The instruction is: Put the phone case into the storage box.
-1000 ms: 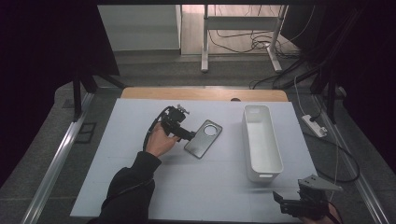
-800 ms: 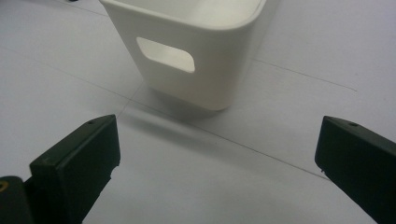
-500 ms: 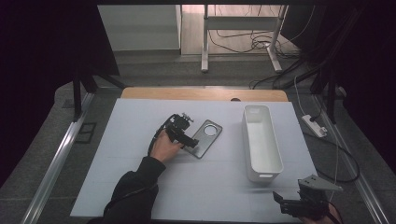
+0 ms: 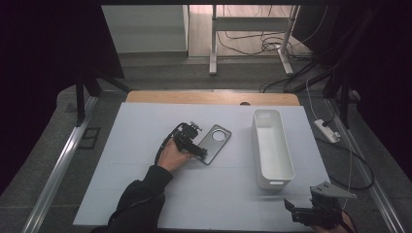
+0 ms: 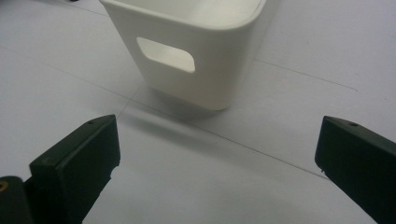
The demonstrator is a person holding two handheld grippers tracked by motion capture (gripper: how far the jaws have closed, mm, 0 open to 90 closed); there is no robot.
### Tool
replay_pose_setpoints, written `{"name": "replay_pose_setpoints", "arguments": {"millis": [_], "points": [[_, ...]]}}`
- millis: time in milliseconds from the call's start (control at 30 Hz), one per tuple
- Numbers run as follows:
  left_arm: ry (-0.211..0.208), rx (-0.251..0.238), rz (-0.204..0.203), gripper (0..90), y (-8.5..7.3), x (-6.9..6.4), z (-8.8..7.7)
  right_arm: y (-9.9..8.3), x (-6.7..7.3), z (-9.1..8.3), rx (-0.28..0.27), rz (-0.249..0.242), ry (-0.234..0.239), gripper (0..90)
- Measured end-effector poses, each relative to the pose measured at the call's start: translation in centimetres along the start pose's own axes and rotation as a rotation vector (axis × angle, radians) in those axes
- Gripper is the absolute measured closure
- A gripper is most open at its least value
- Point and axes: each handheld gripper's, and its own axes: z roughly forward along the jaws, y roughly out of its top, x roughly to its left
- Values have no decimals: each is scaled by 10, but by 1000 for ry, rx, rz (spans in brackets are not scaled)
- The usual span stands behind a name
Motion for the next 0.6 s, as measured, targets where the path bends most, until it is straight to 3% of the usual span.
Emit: {"name": "replay_pose_setpoints", "arguments": {"millis": [33, 100, 133, 200, 233, 267, 400, 533, 600], "points": [[3, 2, -3, 4, 0, 0, -1, 0, 0, 0, 0, 0, 0, 2], [2, -4, -3, 120, 1, 0, -3, 0, 0, 0, -1, 0, 0, 2], [-1, -16, 3, 120, 0, 0, -6, 0, 0, 0, 0, 1, 0, 2], [-13, -23, 19, 261, -1, -1, -8, 0, 0, 0, 2, 0, 0, 2], [-20, -30, 24, 379, -1, -1, -10, 0, 0, 0, 2, 0, 0, 2], [-22, -36, 23, 379, -2, 0, -11, 0, 0, 0, 2, 0, 0, 2], [-36, -43, -15, 603, -3, 3, -13, 0, 0, 0, 2, 0, 0, 2], [-90, -37, -31, 773, -3, 5, -14, 0, 0, 0, 2, 1, 0, 2], [-90, -32, -41, 828, -2, 4, -14, 0, 0, 0, 2, 0, 0, 3]]}}
